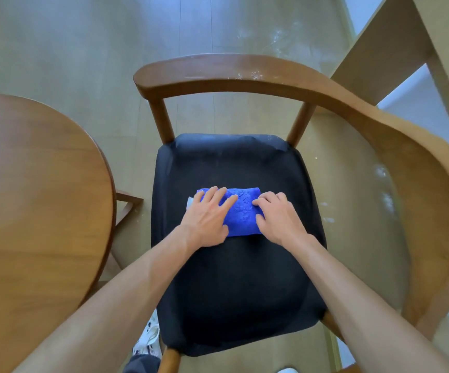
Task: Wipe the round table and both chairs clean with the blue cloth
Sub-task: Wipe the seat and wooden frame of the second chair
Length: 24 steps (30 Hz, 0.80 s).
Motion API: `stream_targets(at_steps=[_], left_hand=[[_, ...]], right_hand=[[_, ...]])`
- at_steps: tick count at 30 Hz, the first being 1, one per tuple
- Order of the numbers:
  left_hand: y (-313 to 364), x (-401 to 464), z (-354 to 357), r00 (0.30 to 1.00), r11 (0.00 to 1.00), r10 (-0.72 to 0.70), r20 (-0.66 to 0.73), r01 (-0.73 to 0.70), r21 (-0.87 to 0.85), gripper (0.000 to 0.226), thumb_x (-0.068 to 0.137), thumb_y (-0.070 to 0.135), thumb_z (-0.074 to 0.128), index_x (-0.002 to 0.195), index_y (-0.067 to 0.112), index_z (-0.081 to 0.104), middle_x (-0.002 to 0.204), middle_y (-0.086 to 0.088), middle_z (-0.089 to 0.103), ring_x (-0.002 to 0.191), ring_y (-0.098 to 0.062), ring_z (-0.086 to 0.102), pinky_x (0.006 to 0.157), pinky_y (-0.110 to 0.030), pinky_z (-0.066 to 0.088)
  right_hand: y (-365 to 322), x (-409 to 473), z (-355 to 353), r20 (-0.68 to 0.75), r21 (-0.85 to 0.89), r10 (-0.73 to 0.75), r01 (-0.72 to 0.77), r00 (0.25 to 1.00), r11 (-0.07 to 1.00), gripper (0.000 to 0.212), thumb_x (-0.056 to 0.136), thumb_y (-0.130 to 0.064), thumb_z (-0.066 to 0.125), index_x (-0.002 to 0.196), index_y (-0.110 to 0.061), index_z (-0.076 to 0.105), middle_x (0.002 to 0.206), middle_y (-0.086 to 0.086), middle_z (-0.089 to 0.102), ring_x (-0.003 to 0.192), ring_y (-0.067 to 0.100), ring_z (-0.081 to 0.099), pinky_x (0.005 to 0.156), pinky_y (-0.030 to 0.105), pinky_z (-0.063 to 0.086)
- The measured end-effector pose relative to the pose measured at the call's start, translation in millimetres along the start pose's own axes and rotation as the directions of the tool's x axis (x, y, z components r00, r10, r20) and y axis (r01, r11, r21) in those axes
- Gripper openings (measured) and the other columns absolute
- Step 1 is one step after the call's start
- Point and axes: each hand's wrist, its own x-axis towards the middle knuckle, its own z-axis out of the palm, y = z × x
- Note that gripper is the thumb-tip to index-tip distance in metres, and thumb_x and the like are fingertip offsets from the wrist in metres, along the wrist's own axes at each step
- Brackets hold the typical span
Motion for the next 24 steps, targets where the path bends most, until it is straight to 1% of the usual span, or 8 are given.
stream_targets(at_steps=[3, 6, 9, 13, 15, 19, 21, 24], left_hand=[[2.2, 8.5, 9.7, 0.993, 0.994, 0.105, 0.049, -0.105, -0.003, 0.089, 0.082, 0.058, 0.053, 0.152, 0.032, 0.005, 0.160, -0.007, 0.005, 0.147, -0.030, 0.002, 0.117, -0.051, 0.003], [3.1, 15.6, 22.2, 0.982, 0.978, 0.174, 0.081, -0.181, 0.101, 0.098, 0.077, 0.067, 0.053, 0.151, 0.037, -0.003, 0.160, -0.010, 0.001, 0.147, -0.034, 0.002, 0.115, -0.057, 0.007], [3.4, 16.9, 32.1, 0.978, 0.975, 0.188, -0.086, -0.175, 0.139, 0.085, 0.074, 0.062, 0.060, 0.148, 0.037, 0.027, 0.153, -0.017, 0.029, 0.136, -0.037, 0.034, 0.104, -0.054, 0.031], [5.8, 21.1, 32.1, 0.941, 0.965, 0.201, -0.273, -0.143, 0.218, 0.063, 0.067, 0.047, 0.070, 0.127, 0.028, 0.059, 0.118, -0.017, 0.061, 0.090, -0.035, 0.059, 0.070, -0.041, 0.046], [17.9, 19.7, 29.1, 0.943, 0.986, 0.092, -0.320, -0.041, 0.163, 0.059, 0.065, 0.041, 0.074, 0.120, 0.023, 0.064, 0.103, -0.016, 0.063, 0.076, -0.033, 0.057, 0.059, -0.038, 0.045], [48.5, 8.2, 26.2, 0.898, 0.934, -0.345, -0.273, 0.301, -0.189, 0.060, 0.069, 0.040, 0.077, 0.122, 0.015, 0.062, 0.094, -0.016, 0.058, 0.067, -0.030, 0.051, 0.040, -0.028, 0.041], [50.9, 0.0, 32.1, 0.871, 0.901, -0.420, -0.256, 0.366, -0.234, 0.072, 0.070, 0.051, 0.074, 0.130, 0.015, 0.056, 0.112, -0.020, 0.057, 0.080, -0.034, 0.055, 0.047, -0.031, 0.044], [48.9, -5.5, 48.9, 0.915, 0.965, -0.261, -0.308, 0.238, -0.112, 0.082, 0.069, 0.060, 0.067, 0.140, 0.024, 0.049, 0.143, -0.027, 0.041, 0.119, -0.043, 0.050, 0.086, -0.054, 0.046]], right_hand=[[21.5, -8.8, -0.2, -0.087, 0.119, 0.041, -0.030, 0.995, 0.992, 0.038, 0.092, -0.018, 0.049, 0.130, -0.017, 0.054, 0.132, -0.002, 0.050, 0.112, 0.023, 0.044, 0.092, 0.033, 0.039], [44.2, -25.1, 9.7, -0.047, 0.077, 0.116, -0.113, 0.992, 0.991, 0.040, 0.094, -0.023, 0.049, 0.133, -0.018, 0.050, 0.137, -0.002, 0.046, 0.119, 0.023, 0.041, 0.096, 0.032, 0.037], [44.4, -38.9, 33.8, -0.057, 0.033, 0.125, -0.123, 0.990, 0.992, 0.045, 0.095, -0.028, 0.050, 0.139, -0.018, 0.045, 0.147, 0.004, 0.037, 0.132, 0.024, 0.035, 0.102, 0.035, 0.034], [25.7, -41.2, 59.8, -0.172, 0.128, 0.184, -0.163, 0.968, 0.978, 0.045, 0.085, -0.017, 0.065, 0.129, -0.008, 0.056, 0.139, 0.016, 0.048, 0.128, 0.034, 0.045, 0.098, 0.045, 0.042], [20.2, -41.9, 65.1, -0.209, 0.146, 0.215, -0.187, 0.954, 0.971, 0.045, 0.082, -0.015, 0.069, 0.124, -0.005, 0.059, 0.136, 0.019, 0.051, 0.124, 0.037, 0.049, 0.097, 0.047, 0.045], [23.8, -41.3, 66.5, -0.242, 0.133, 0.217, -0.189, 0.946, 0.973, 0.049, 0.082, -0.017, 0.071, 0.127, -0.006, 0.059, 0.138, 0.019, 0.049, 0.127, 0.037, 0.048, 0.101, 0.049, 0.043], [27.6, -38.4, 66.9, -0.242, 0.117, 0.202, -0.178, 0.949, 0.977, 0.050, 0.083, -0.020, 0.070, 0.130, -0.008, 0.058, 0.141, 0.018, 0.047, 0.131, 0.036, 0.045, 0.104, 0.051, 0.041], [29.5, -32.0, 72.9, -0.232, 0.099, 0.162, -0.143, 0.959, 0.985, 0.052, 0.084, -0.026, 0.068, 0.133, -0.012, 0.056, 0.145, 0.016, 0.044, 0.134, 0.035, 0.041, 0.107, 0.052, 0.036]])
